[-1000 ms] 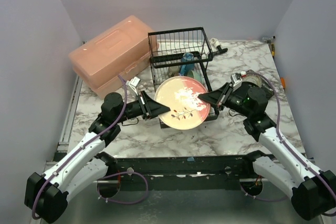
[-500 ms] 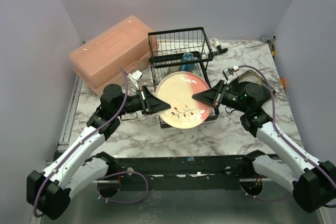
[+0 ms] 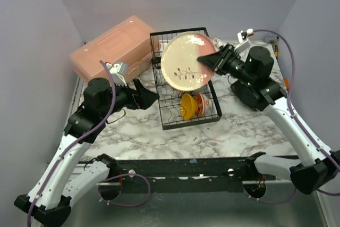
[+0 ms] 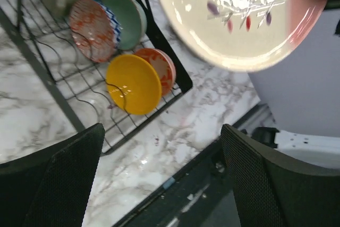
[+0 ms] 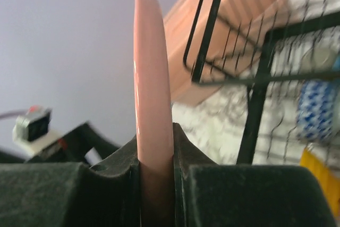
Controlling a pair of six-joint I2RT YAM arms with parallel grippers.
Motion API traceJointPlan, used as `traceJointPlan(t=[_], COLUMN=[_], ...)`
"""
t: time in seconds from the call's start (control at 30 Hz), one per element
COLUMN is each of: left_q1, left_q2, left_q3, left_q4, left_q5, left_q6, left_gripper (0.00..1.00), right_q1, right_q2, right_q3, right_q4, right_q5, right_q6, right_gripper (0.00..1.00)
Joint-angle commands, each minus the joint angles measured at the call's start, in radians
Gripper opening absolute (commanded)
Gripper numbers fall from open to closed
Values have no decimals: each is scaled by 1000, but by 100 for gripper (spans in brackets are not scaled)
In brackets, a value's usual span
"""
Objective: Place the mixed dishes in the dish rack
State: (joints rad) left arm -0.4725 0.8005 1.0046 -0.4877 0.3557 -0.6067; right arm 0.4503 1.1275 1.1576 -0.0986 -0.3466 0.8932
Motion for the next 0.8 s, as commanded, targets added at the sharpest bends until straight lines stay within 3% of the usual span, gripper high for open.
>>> traceJointPlan(t=[0.0,0.37,0.57,0.77], left_q1=[3,3,3,3], left_q2=[-61,-103,-96,-90], left_q3=[61,-28,-94,-96], left_q4=[-191,-93,-48,-41], left_q5=[-265,-422,-414,-396], left_q6=[247,375,390,393], left_gripper=[90,90,90,90], right_q1=[-2,-3,-2,-2], right_q2=[98,406,507,560], right_q3=[258,715,809,834], right_q4=[-109,-209,-193,-184], right_q5=[286,640,693,697], right_q6=[-209,-654,-824,-867], right_gripper=[0,0,0,0])
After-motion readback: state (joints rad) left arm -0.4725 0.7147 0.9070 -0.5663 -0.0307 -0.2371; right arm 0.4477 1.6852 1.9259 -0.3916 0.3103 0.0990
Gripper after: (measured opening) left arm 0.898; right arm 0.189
